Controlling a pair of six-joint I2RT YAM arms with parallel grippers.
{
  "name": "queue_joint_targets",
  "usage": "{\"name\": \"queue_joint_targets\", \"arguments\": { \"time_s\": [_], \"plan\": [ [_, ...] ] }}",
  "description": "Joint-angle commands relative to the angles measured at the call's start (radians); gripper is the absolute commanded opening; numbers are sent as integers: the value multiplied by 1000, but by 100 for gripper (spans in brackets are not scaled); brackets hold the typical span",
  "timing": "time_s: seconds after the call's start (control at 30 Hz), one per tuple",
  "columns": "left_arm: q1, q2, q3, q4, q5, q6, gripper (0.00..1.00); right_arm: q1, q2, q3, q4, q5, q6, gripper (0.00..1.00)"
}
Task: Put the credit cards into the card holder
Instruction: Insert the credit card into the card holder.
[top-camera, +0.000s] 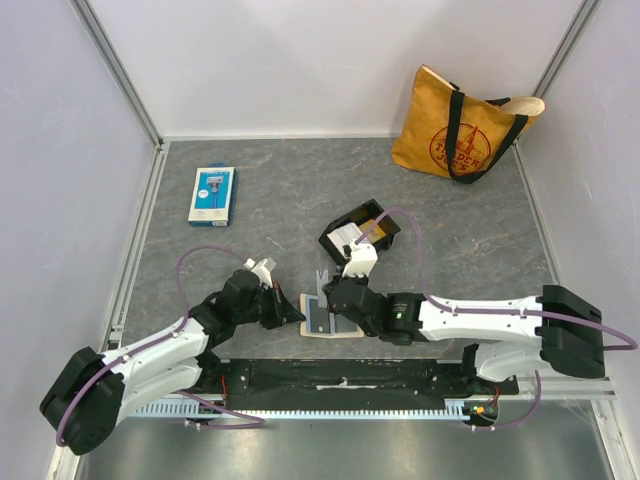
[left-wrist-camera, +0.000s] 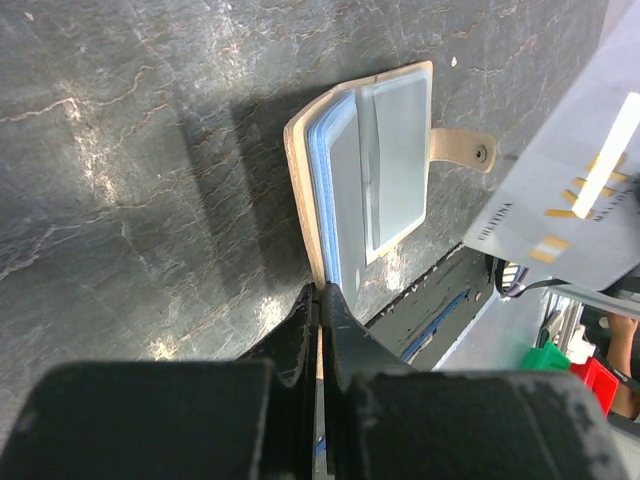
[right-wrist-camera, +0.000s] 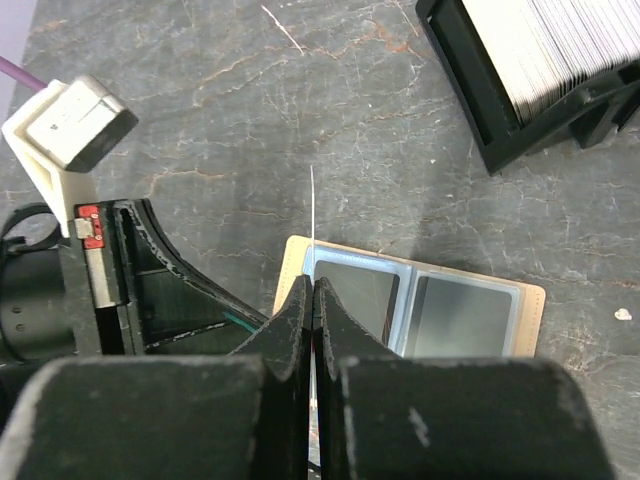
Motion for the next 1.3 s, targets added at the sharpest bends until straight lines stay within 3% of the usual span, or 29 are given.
{"name": "queue_joint_targets", "arguments": {
  "time_s": [0.0, 0.83, 1.27],
  "plan": [
    [-2, -29, -19, 51, 25, -52, 2, 40, 46, 59, 12, 122, 80, 0],
    [-1, -49, -21, 60, 27, -74, 2, 75, 206, 113, 6, 75, 104, 0],
    [-1, -43, -18, 67, 28, -74, 2, 94, 264, 202, -126, 111, 69, 0]
  ]
}}
